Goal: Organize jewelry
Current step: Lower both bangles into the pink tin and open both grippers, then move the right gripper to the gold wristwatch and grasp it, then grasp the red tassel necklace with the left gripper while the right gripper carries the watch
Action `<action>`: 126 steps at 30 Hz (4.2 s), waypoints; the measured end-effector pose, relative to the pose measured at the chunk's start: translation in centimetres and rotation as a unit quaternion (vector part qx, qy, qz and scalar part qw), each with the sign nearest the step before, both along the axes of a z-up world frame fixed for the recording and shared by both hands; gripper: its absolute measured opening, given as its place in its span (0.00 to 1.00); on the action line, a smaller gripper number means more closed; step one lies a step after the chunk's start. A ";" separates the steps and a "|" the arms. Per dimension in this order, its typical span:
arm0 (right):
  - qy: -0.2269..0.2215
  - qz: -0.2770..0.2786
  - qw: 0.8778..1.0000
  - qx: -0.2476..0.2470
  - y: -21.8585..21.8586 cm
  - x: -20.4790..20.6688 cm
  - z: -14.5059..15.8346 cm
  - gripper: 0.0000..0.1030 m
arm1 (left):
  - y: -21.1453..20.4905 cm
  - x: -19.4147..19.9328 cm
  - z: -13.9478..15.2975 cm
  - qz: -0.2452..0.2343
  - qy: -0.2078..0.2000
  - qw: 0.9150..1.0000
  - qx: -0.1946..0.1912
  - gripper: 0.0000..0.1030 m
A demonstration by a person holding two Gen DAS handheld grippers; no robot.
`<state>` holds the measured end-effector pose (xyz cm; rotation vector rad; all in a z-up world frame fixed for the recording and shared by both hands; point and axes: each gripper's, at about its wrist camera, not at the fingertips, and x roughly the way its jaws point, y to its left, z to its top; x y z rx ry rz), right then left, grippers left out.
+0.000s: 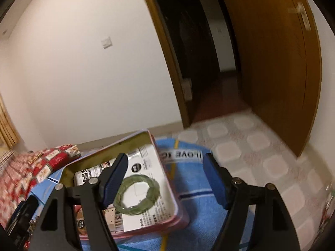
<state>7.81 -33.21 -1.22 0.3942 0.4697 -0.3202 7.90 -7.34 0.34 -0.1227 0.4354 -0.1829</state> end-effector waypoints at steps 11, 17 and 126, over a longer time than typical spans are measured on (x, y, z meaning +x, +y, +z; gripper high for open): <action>0.022 -0.001 1.000 -0.021 3.3 -1.6 -0.4 0.75 | 2.6 -1.9 -0.8 0.018 -0.003 0.999 0.040 0.82; 0.043 -0.006 0.999 0.020 4.5 -4.6 -1.5 0.75 | 2.2 -2.8 -0.8 0.003 -0.003 0.998 0.055 0.82; 0.051 0.307 0.946 -0.095 19.1 -4.5 -1.8 0.40 | 12.5 -3.4 -2.0 -0.057 0.081 0.995 0.001 0.03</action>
